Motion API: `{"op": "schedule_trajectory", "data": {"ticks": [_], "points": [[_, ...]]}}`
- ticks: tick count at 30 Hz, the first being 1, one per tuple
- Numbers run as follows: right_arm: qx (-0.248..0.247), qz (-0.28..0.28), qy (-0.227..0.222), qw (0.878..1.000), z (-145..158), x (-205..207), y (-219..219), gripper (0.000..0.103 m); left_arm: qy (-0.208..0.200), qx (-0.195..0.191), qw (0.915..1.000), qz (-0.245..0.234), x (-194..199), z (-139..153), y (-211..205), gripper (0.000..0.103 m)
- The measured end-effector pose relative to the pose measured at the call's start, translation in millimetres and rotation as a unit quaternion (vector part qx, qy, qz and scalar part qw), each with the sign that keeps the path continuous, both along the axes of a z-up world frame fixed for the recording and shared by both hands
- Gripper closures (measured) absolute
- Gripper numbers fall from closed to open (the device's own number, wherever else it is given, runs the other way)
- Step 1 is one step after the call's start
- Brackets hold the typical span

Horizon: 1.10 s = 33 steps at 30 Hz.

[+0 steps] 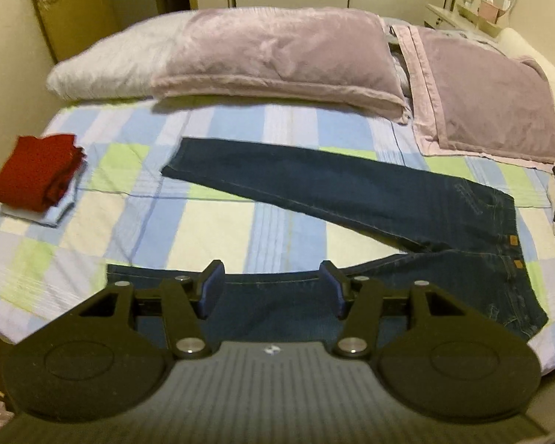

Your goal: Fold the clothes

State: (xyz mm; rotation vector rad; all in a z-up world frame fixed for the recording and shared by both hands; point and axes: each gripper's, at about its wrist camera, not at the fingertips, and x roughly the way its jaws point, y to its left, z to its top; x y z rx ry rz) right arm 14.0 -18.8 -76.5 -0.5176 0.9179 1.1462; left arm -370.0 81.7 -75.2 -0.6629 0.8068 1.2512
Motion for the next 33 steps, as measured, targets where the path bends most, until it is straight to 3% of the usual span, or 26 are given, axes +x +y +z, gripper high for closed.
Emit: {"op": "schedule_trajectory", "data": {"ticks": [11, 22, 33], "points": [[-0.007, -0.019, 0.021, 1.000, -25, 28, 10, 0.026, -0.020, -0.022, 0.9988, -0.040, 43, -23, 25, 0.051], [-0.022, 0.025, 0.041, 0.999, -54, 100, 65, 0.026, -0.026, -0.028, 0.9992, -0.007, 91, -45, 52, 0.051], [-0.041, 0.082, 0.057, 0.994, -122, 147, 147, 0.026, -0.002, -0.043, 0.9986, -0.033, 127, -113, 107, 0.051]]}}
